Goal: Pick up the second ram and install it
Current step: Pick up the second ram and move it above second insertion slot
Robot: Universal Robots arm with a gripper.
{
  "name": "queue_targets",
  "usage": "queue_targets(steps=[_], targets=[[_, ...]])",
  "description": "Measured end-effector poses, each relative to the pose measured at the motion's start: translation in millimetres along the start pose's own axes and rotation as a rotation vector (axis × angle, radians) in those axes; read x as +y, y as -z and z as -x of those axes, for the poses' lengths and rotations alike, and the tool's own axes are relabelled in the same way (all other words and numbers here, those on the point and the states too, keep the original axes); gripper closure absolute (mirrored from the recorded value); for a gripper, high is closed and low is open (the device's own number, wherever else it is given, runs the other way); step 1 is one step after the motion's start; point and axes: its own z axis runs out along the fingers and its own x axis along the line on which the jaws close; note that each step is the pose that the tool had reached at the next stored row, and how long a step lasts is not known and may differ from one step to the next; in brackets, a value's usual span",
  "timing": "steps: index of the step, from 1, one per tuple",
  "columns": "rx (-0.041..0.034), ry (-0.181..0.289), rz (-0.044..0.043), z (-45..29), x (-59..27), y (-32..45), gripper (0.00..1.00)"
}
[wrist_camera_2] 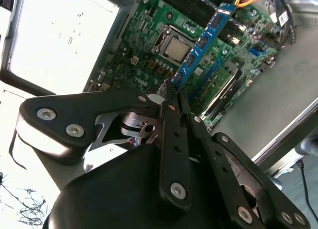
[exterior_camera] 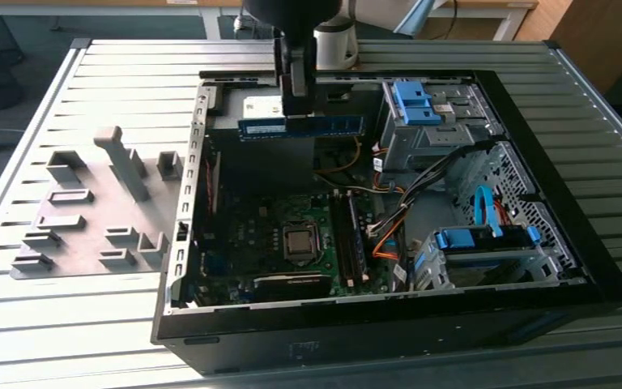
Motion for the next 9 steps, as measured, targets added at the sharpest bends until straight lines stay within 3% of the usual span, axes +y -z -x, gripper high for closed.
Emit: queue_targets(steps=[9], targets=[[-0.0001, 0.0, 0.0, 0.1, -17.0, -0.5, 0.86]])
